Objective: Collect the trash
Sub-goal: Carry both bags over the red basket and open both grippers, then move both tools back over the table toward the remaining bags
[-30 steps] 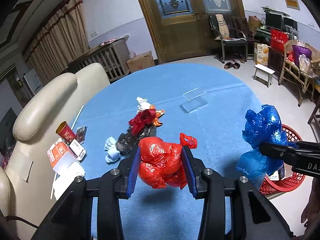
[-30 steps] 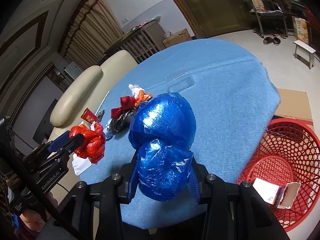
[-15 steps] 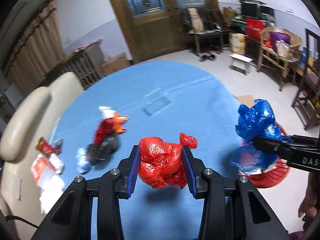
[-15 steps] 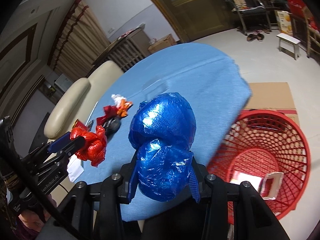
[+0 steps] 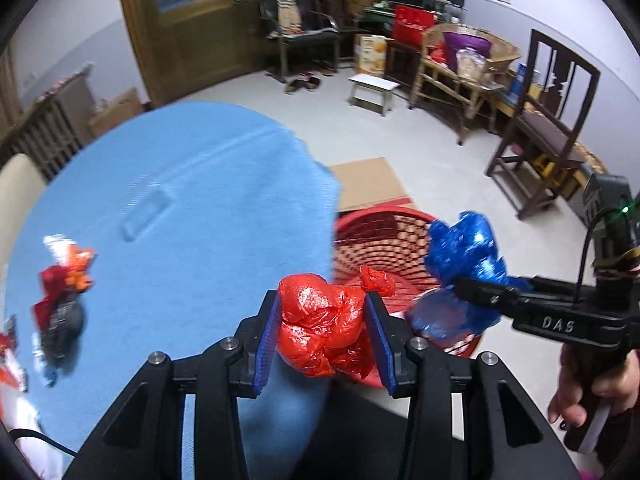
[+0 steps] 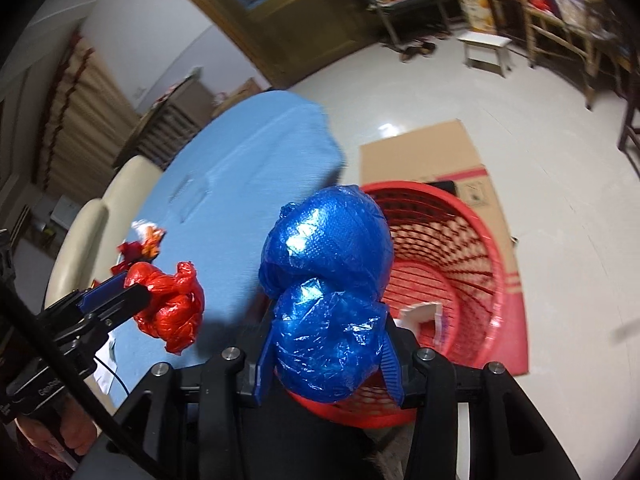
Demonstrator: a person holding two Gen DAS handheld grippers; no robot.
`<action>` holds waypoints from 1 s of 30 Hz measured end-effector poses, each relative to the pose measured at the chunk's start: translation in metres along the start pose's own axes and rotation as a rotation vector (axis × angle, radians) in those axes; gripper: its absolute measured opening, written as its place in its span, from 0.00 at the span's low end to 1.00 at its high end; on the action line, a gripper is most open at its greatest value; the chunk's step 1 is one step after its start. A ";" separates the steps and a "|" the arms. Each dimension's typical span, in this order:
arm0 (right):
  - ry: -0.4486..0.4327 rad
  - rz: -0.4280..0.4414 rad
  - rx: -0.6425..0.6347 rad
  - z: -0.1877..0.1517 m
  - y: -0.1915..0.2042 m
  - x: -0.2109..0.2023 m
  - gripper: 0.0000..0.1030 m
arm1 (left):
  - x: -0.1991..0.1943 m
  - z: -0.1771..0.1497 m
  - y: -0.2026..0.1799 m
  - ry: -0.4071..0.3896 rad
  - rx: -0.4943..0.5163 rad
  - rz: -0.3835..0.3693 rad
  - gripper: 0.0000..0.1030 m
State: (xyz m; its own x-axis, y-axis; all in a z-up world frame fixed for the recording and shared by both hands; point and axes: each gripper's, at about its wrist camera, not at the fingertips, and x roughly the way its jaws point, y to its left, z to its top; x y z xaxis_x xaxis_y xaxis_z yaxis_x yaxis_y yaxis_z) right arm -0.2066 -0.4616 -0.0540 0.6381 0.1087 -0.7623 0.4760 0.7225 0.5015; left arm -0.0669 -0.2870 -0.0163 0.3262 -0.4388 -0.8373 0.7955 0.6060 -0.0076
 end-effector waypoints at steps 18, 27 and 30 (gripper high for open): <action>-0.011 0.020 0.055 0.011 -0.005 -0.005 0.61 | -0.004 -0.012 0.024 -0.012 -0.049 0.026 0.51; 0.017 0.067 -0.066 0.014 0.059 0.012 0.61 | -0.038 -0.065 0.104 -0.041 -0.244 0.179 0.51; 0.038 0.082 -0.105 0.011 0.082 0.021 0.61 | -0.051 -0.087 0.135 -0.051 -0.326 0.231 0.51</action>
State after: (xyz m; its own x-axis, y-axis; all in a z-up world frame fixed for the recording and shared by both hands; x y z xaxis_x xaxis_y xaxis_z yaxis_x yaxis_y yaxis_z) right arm -0.1475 -0.4079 -0.0245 0.6482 0.1946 -0.7362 0.3559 0.7773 0.5188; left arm -0.0207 -0.1254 -0.0223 0.5092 -0.2937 -0.8090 0.4972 0.8676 -0.0021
